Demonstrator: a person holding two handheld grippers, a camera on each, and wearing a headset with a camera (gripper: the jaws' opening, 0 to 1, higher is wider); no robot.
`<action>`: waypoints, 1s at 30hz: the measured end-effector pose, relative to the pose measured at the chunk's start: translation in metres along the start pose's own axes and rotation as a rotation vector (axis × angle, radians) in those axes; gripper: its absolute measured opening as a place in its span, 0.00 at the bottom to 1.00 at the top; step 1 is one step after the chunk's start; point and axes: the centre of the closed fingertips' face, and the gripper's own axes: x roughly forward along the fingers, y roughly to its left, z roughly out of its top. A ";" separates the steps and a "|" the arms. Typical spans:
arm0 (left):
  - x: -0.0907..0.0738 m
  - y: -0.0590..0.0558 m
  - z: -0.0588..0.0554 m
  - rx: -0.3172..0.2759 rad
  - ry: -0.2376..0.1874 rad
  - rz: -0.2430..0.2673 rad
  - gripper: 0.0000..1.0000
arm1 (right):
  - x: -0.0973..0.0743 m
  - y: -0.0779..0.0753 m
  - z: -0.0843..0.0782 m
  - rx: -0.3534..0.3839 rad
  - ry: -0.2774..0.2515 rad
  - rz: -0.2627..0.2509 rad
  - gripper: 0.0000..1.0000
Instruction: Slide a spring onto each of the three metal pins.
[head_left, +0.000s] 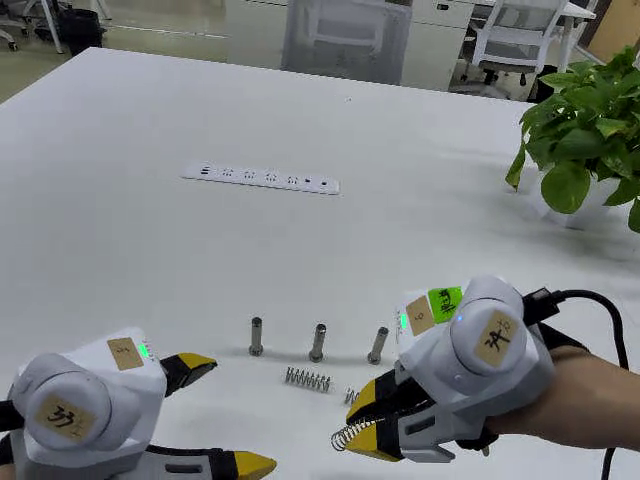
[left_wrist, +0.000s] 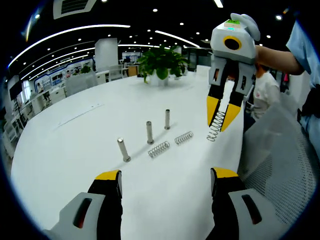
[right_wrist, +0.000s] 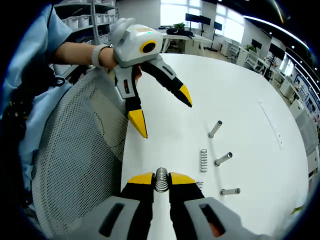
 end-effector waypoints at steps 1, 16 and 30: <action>-0.001 0.001 0.000 -0.005 -0.003 0.005 0.75 | 0.000 -0.001 0.000 -0.007 0.005 -0.001 0.12; -0.002 0.024 -0.012 -0.113 -0.023 0.094 1.00 | -0.003 -0.016 0.006 -0.077 0.056 0.025 0.12; -0.002 0.025 -0.015 -0.124 -0.018 0.100 1.00 | -0.008 -0.044 0.018 -0.182 0.155 0.055 0.12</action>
